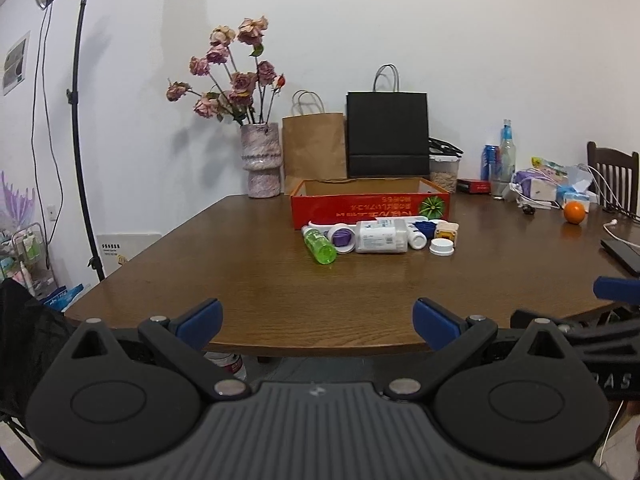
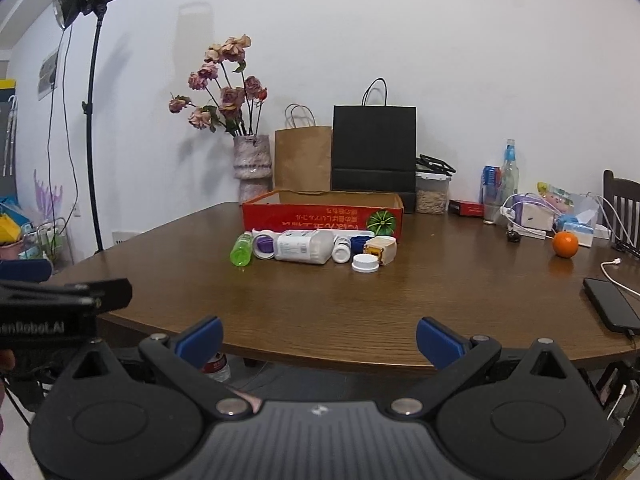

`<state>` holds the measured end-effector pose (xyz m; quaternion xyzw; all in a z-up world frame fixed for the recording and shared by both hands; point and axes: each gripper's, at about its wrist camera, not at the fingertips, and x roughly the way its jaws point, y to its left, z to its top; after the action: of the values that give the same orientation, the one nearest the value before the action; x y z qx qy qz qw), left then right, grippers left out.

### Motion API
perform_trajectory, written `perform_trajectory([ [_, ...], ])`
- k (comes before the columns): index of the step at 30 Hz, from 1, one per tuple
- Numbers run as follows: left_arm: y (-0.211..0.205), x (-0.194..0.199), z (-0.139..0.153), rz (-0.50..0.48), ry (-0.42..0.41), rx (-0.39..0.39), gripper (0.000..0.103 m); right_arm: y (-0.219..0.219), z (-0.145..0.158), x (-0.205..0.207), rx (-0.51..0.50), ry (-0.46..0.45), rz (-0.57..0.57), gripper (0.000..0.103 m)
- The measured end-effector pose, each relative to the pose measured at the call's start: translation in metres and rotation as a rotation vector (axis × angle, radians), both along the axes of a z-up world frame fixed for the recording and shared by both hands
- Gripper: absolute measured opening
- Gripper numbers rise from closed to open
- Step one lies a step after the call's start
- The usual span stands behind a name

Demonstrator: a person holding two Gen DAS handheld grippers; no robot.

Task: Organize rigid objects
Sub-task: 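Move both tools toward the cluster of bottles in front of the red box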

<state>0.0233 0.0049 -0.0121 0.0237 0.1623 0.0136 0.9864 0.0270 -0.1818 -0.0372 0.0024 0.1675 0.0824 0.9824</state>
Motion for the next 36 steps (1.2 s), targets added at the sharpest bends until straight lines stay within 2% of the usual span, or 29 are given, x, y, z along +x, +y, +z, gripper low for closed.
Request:
perform_trajectory([
  [15, 0.006, 0.032, -0.002, 0.061, 0.032, -0.033, 0.103, -0.012, -0.007, 0.044, 0.050, 0.062, -0.045, 0.103],
  [23, 0.007, 0.061, -0.003, 0.075, 0.060, -0.028, 0.103, -0.024, 0.002, 0.073, 0.129, 0.015, -0.016, 0.103],
  [27, 0.008, 0.081, 0.002, 0.059, 0.061, -0.057, 0.103, -0.027, 0.006, 0.090, 0.125, 0.007, 0.001, 0.103],
  [32, 0.004, 0.102, 0.005, 0.038, 0.044, -0.037, 0.103, -0.036, 0.008, 0.107, 0.152, 0.012, 0.012, 0.103],
  [36, 0.006, 0.123, 0.010, 0.048, 0.032, -0.046, 0.103, -0.042, 0.006, 0.124, 0.146, 0.012, -0.025, 0.103],
])
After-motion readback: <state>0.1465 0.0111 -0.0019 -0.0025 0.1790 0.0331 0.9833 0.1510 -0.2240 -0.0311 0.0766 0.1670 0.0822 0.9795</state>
